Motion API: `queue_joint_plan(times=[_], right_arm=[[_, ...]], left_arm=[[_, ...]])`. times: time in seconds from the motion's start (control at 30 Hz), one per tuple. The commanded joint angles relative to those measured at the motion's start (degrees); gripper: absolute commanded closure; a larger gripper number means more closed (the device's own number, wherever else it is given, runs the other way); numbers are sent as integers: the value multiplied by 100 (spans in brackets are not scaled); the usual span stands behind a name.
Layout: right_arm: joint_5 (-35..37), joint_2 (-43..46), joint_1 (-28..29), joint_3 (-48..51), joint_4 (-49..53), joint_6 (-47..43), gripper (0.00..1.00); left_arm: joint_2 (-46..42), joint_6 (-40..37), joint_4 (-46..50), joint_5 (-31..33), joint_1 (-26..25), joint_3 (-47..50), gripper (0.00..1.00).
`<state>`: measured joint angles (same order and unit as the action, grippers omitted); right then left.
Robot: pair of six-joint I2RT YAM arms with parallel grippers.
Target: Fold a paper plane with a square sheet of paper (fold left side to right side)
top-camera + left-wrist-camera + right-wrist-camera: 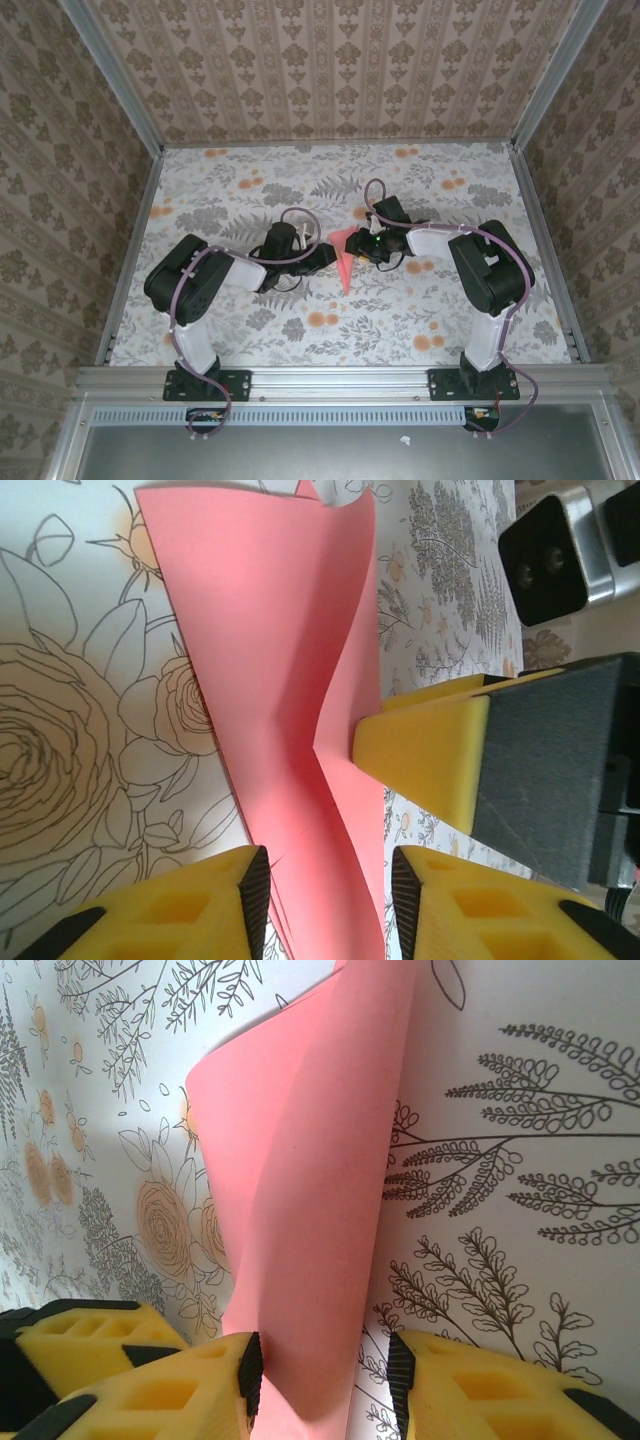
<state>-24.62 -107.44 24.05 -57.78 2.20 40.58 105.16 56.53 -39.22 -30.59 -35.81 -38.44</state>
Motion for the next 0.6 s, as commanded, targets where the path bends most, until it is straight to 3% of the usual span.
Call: queue_joint_plan(times=[0.0, 0.57], right_arm=[[151, -222, 40, -15, 254, -6, 58], [121, -251, 47, -40, 246, 3, 59]], left_arm=[[216, 247, -462, -209, -4, -195, 62], [763, 516, -692, -311, -166, -514, 70]])
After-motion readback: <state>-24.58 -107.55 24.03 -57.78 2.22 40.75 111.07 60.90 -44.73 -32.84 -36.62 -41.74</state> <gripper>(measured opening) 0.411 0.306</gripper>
